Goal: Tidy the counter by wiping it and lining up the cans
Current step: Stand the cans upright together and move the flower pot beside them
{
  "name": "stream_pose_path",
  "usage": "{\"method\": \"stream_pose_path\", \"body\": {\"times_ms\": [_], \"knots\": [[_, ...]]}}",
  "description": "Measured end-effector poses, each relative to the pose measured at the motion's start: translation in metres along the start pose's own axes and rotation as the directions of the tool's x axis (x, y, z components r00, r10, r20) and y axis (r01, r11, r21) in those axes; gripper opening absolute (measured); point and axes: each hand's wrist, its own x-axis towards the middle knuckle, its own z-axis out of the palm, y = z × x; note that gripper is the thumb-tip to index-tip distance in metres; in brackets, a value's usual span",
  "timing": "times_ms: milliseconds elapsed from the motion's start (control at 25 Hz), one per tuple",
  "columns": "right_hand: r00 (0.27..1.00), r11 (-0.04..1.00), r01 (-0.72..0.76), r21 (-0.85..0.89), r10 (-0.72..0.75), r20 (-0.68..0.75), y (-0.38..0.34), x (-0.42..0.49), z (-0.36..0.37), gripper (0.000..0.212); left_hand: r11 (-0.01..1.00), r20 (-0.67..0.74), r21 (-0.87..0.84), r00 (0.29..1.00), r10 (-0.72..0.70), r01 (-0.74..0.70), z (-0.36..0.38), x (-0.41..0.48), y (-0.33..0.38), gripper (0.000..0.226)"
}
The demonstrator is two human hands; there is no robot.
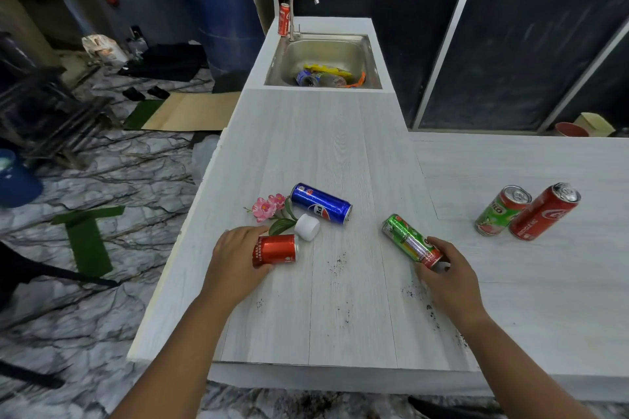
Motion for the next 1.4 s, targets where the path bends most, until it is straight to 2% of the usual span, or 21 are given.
{"method": "stream_pose_path", "body": {"times_ms": [200, 440, 680, 880, 1120, 1400], "knots": [[1.000, 1.000, 0.002, -0.009, -0.002, -0.005, 0.001, 0.001, 0.000, 0.060, 0.993, 0.036, -0.114, 0.999, -0.035, 0.039, -0.003, -0.004, -0.016, 0.078], [1.000, 1.000, 0.000, -0.003, 0.000, -0.010, 0.002, 0.001, 0.001, 0.060, 0.987, 0.025, -0.159, 0.999, -0.024, 0.027, -0.004, -0.009, -0.019, 0.077], [1.000, 1.000, 0.004, -0.007, -0.004, -0.003, 0.003, 0.000, 0.001, 0.060, 0.935, 0.014, -0.344, 0.997, -0.080, 0.080, -0.003, -0.014, -0.016, 0.078], [1.000, 1.000, -0.003, 0.003, 0.003, -0.004, 0.004, -0.001, 0.000, 0.060, 0.864, -0.013, -0.494, 0.992, -0.126, 0.103, -0.005, -0.011, -0.003, 0.089], [0.994, 0.995, 0.031, 0.097, -0.021, -0.107, -0.006, -0.009, -0.005, 0.055, 0.749, -0.055, -0.659, 0.989, -0.137, 0.067, -0.007, -0.004, 0.033, 0.103], [0.973, 0.967, 0.096, 0.238, -0.041, -0.225, -0.023, -0.015, -0.033, 0.058, 0.722, -0.015, -0.692, 0.999, -0.034, 0.014, 0.008, 0.018, 0.087, 0.090]]}}
